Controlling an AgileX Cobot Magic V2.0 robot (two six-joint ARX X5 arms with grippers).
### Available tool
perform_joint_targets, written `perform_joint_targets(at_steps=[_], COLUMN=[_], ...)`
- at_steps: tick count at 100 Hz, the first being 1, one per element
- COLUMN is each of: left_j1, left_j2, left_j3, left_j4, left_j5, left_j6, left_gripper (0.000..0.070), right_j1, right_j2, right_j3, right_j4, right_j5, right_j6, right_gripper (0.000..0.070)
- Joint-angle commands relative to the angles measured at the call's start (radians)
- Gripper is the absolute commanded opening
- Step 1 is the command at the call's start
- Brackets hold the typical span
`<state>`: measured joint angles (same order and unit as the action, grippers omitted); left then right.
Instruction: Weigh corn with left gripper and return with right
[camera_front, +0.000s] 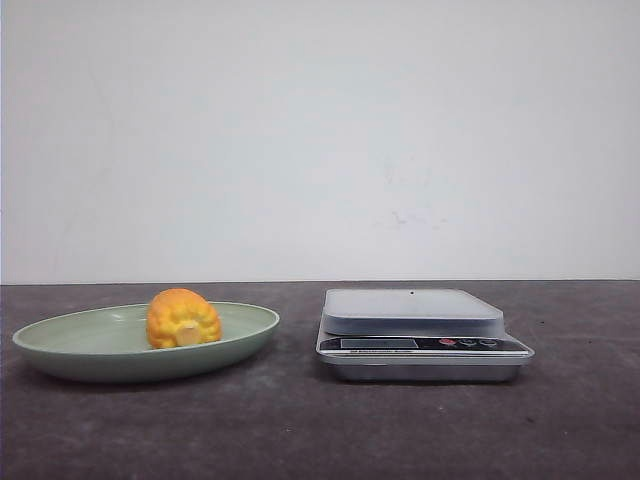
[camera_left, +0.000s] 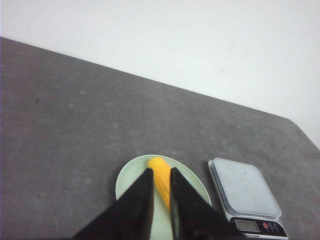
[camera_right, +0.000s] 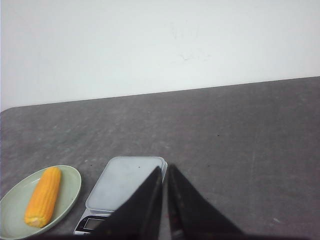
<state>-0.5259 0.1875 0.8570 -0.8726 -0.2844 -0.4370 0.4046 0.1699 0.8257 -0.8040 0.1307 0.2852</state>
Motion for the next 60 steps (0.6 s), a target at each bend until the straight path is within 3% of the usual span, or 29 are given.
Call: perform_joint_targets(at_steps=[1,22,32,42,60], left_j1=[-0.003,0.0,0.075,0.195,0.406], left_j2=[0.004,-0.005,-0.008,-0.031,-0.129], left_j3=[0.011,0.01,-0.003,-0.084,-0.38], left_j4=[0.013,0.013,0.036,0.151,0.464], left_j5=[0.001,0.001,-0.013,0.004,0.232], left_j6=[0.008,0.009,0.104,0.164,0.289], left_gripper=[0.0016,0.0016,0.0016,0.0016,0.0016], right_j1=[0.004,0.004,0.004,0.004,0.004], right_j2=[0.003,0.003,0.003,0.003,0.003], right_j3=[0.012,0.012,0.012,0.012,0.012], right_j4=[0.01,0.01,0.01,0.01,0.01], right_j5=[0.001,0.001,0.001,0.001,0.001], right_j6=[-0.009,-0.009,-0.008,-0.009,-0.009], right_gripper=[0.0012,0.0012,0.0012,0.0012,0.0012])
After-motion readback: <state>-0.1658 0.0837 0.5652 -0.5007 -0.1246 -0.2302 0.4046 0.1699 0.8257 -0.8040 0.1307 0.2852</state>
